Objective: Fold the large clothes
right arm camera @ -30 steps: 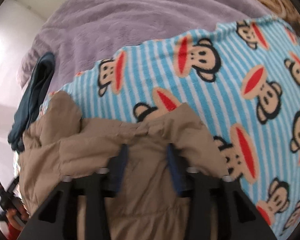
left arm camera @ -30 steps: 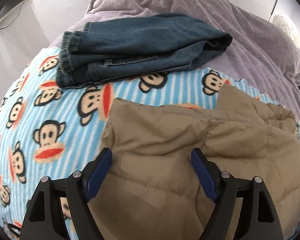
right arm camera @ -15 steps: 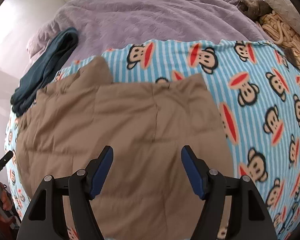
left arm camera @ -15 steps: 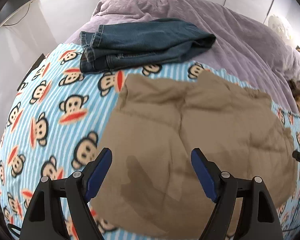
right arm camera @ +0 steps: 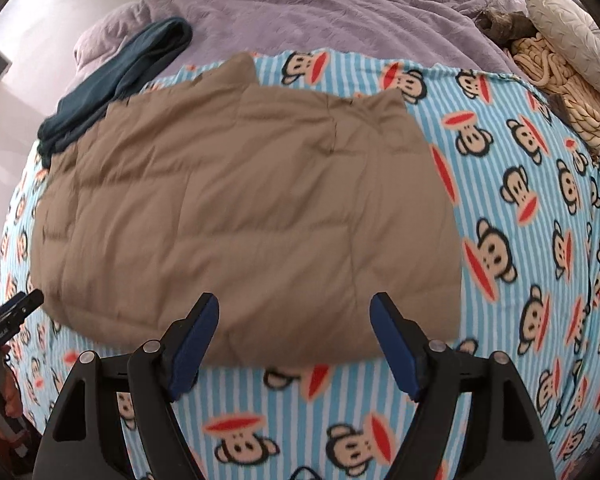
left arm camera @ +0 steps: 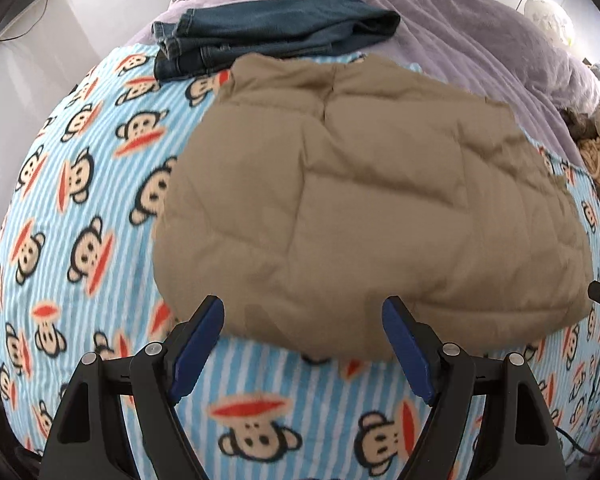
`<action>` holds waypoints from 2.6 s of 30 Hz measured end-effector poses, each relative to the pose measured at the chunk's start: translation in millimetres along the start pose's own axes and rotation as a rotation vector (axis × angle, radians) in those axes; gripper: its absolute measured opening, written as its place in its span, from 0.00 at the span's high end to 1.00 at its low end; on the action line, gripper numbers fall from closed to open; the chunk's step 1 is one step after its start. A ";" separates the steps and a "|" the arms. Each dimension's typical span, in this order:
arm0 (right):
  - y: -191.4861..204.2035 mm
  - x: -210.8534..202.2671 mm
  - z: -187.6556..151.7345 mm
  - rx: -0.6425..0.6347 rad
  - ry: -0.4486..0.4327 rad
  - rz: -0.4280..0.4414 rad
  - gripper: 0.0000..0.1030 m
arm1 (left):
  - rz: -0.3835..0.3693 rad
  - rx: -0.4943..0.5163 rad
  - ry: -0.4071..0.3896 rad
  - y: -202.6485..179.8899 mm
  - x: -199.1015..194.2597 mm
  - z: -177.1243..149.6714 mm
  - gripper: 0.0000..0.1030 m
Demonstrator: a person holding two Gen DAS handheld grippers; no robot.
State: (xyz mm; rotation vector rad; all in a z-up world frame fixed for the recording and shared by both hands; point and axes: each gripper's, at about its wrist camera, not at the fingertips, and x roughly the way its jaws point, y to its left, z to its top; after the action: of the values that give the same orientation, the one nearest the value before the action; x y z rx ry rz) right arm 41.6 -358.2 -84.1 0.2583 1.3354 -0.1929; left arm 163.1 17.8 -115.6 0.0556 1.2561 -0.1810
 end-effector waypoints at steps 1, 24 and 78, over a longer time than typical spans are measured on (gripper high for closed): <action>1.0 0.5 -4.2 -0.001 0.008 0.000 0.21 | 0.003 0.001 0.005 -1.3 0.4 -3.0 0.02; -47.8 30.3 -46.8 0.297 0.091 0.209 0.14 | -0.117 -0.147 0.063 20.5 19.0 -18.5 0.00; -67.3 77.6 -62.7 0.716 0.062 0.822 0.71 | -0.479 -0.373 -0.088 78.1 25.9 -9.6 0.82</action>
State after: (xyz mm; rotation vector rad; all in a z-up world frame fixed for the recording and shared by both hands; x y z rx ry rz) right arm -18.6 -403.3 -178.1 1.3902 1.0798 0.0449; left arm 174.8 93.3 -147.6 -0.5732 1.1806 -0.3545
